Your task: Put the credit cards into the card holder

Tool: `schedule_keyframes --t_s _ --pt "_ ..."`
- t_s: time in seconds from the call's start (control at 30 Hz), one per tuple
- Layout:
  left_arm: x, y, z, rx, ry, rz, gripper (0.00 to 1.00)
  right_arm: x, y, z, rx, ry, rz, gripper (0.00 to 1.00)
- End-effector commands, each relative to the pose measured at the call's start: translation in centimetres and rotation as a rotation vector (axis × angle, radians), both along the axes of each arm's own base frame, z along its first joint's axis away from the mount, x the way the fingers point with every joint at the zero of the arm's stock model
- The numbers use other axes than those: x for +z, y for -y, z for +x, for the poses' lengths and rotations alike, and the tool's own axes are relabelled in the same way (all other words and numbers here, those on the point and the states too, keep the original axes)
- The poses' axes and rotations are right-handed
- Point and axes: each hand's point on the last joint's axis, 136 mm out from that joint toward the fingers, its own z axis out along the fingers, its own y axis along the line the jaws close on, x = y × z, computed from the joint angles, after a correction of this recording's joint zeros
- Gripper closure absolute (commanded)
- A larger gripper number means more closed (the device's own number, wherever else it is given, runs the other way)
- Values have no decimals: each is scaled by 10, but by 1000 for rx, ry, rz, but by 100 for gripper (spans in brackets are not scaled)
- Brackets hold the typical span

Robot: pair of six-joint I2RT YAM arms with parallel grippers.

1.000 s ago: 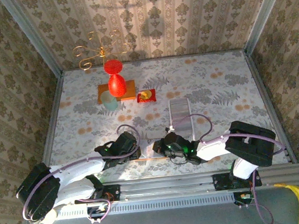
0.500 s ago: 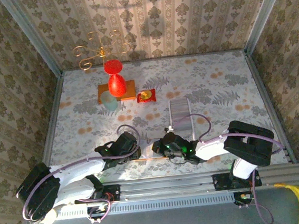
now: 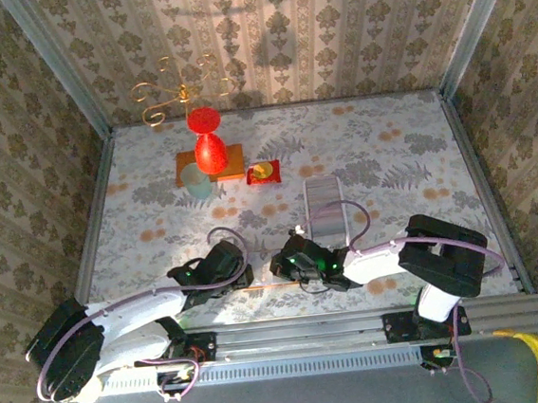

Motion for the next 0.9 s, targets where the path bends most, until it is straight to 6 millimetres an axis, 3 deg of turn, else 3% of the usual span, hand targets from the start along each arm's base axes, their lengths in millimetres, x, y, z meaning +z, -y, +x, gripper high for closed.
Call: schedule_keyframes --t_s 0.0,0.67,0.87 --pt "-16 -5 -15 -5 -72 8 67 -18 1 -10 49 -37 -80 100" --pt "-14 -2 -17 7 -64 -50 67 -8 -29 -4 136 -23 -76 100" --pt "-12 -1 -17 5 -59 -61 67 -7 -28 -4 138 -27 -87 100"
